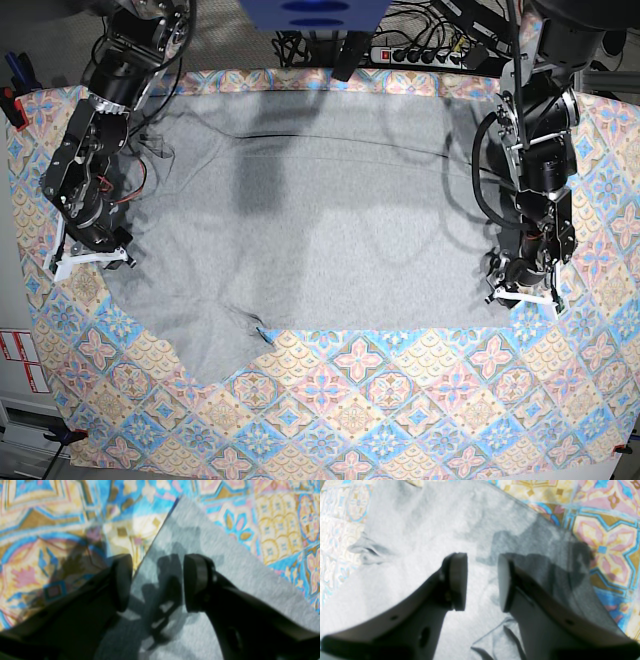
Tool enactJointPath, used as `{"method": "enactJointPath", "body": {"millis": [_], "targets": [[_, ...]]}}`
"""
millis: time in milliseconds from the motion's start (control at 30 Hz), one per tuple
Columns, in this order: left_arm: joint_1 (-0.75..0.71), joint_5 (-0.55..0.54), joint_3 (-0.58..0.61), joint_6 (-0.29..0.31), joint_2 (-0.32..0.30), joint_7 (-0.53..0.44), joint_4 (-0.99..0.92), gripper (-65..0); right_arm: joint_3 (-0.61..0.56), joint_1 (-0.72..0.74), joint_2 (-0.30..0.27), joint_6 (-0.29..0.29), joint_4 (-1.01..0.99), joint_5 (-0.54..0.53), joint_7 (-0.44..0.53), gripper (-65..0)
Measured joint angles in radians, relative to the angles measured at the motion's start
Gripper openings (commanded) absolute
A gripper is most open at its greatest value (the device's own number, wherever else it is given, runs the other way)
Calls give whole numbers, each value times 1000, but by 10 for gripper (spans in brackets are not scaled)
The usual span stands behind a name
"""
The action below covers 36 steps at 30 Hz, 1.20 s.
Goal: Fold the T-shirt properly
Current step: 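Reach both grippers down to the shirt's hem edge and grasp it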
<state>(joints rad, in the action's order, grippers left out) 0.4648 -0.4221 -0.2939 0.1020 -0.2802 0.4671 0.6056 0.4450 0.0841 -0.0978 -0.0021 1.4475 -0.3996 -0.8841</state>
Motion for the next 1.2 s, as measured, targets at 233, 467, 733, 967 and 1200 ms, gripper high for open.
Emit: {"method": "enactJointPath", "body": {"millis": [233, 467, 733, 967, 1200], "targets": [[-18, -2, 0, 3, 14, -27, 2, -322, 2, -11, 0, 1, 6, -1, 1, -449], [-28, 3, 0, 3, 62, -49, 11, -369, 3, -36, -1, -2, 5, 0, 2, -449], [-46, -4, 0, 3, 64, -29, 17, -650, 3, -35, -2, 0, 6, 0, 0, -449], [-47, -4, 0, 7, 64, -26, 20, -650, -5, -33, -22, 1, 6, 64, -6, -448], [-156, -4, 3, 7, 77, 22, 205, -650, 1, 36, -32, 3, -16, 262, 18, -448]]}}
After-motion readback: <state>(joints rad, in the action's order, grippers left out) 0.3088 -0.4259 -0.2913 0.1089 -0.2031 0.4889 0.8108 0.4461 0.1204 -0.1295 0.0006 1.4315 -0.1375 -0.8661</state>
